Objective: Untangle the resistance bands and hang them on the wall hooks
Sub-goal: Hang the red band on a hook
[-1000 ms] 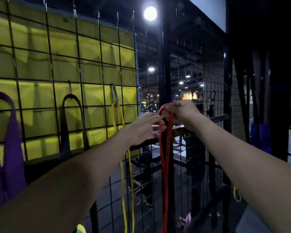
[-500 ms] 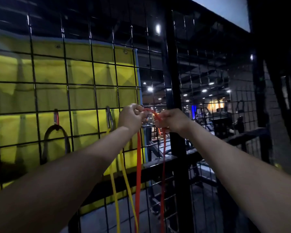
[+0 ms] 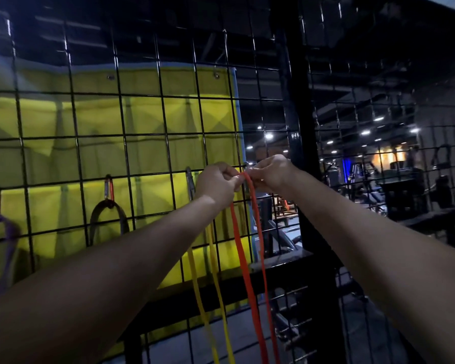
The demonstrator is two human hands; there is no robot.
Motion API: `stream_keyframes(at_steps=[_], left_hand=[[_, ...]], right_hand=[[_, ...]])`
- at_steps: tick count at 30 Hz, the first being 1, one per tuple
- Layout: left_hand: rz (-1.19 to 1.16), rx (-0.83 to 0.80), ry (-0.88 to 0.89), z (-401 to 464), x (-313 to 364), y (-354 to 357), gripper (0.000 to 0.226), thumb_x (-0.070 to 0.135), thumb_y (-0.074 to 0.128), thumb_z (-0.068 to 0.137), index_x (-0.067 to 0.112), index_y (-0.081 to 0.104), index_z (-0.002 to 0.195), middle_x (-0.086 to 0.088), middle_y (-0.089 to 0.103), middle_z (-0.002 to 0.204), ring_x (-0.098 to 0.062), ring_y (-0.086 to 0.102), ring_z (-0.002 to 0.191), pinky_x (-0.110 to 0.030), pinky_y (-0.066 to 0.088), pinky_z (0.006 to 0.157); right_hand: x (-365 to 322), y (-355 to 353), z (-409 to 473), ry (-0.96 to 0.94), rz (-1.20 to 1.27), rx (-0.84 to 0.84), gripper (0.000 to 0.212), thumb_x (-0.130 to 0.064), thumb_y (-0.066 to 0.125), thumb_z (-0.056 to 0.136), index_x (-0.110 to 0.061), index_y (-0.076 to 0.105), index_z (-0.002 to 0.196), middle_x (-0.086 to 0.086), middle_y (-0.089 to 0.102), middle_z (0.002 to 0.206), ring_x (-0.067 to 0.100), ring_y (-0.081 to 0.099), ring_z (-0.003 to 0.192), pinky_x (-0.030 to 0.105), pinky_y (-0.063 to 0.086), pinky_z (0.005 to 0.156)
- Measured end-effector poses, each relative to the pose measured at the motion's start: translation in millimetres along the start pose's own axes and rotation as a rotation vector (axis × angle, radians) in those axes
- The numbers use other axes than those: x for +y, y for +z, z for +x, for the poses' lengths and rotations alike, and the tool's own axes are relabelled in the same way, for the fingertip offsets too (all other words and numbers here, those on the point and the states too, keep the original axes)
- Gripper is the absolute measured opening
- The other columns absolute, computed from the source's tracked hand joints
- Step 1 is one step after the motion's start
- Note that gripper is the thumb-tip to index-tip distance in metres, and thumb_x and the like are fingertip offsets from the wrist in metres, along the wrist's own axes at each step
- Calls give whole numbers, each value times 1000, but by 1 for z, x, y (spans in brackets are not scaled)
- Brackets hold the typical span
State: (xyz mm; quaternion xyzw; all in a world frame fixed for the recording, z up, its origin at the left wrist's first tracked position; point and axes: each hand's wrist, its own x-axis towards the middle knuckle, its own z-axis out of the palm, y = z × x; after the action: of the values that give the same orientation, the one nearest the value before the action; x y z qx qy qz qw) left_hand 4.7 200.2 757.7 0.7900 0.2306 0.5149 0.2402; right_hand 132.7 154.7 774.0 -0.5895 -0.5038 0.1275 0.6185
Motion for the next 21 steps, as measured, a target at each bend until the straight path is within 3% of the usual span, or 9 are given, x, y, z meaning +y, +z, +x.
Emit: stream_keyframes(at_steps=[2,4,6,8,11,15,19,21], left_hand=[[11,-9,10,0,1,-1,10,17,63,87,18,58,79,-2,62,78,-24,68,87,-42,58,79],[13,-21,11,0,3,-1,8,17,63,88,18,59,81,-2,63,79,-24,68,87,-42,58,79],[12,-37,8,0,5,-1,9,17,63,88,19,59,80,-1,64,79,-23,68,88,-41,58,79],[27,-52,7,-1,7,0,5,17,62,89,18,59,84,-1,64,81,-21,67,87,-37,56,78],[44,-56,13,-2,6,2,3,18,61,89,18,60,86,0,65,81,-18,66,83,-36,55,75],[64,-59,12,-4,0,5,1,21,62,89,21,61,88,5,64,77,-14,65,78,-29,52,67],[33,-45,2,-7,-2,6,3,22,64,87,24,61,86,2,68,81,-15,68,81,-30,53,70],[-4,-33,0,-8,0,7,3,21,65,86,22,62,87,-2,71,83,-16,69,80,-31,54,71]], right_hand=[[-1,0,0,15,18,-4,9,-11,69,82,-5,64,80,16,71,81,22,72,73,36,59,78],[-6,-1,0,19,-6,-9,11,-9,69,81,-5,62,74,11,66,71,13,66,55,24,58,65],[-12,-4,1,15,-114,-25,16,-9,67,83,-7,59,69,7,62,68,9,61,51,20,52,62],[-17,-8,2,10,-221,-38,16,-12,68,82,-8,61,68,8,63,70,13,64,62,25,54,72],[-20,-14,3,45,-191,-111,11,-8,68,82,-5,64,72,12,70,74,24,70,77,39,57,84],[-19,-16,3,61,-130,-169,10,-5,63,85,-2,63,75,10,72,64,20,71,62,30,60,63],[-17,-17,3,107,-74,-162,9,-8,67,82,-2,64,76,11,73,71,23,72,72,35,59,73],[-18,-18,0,129,-63,-167,9,-10,67,83,-1,65,82,12,73,77,20,71,70,30,59,64]])
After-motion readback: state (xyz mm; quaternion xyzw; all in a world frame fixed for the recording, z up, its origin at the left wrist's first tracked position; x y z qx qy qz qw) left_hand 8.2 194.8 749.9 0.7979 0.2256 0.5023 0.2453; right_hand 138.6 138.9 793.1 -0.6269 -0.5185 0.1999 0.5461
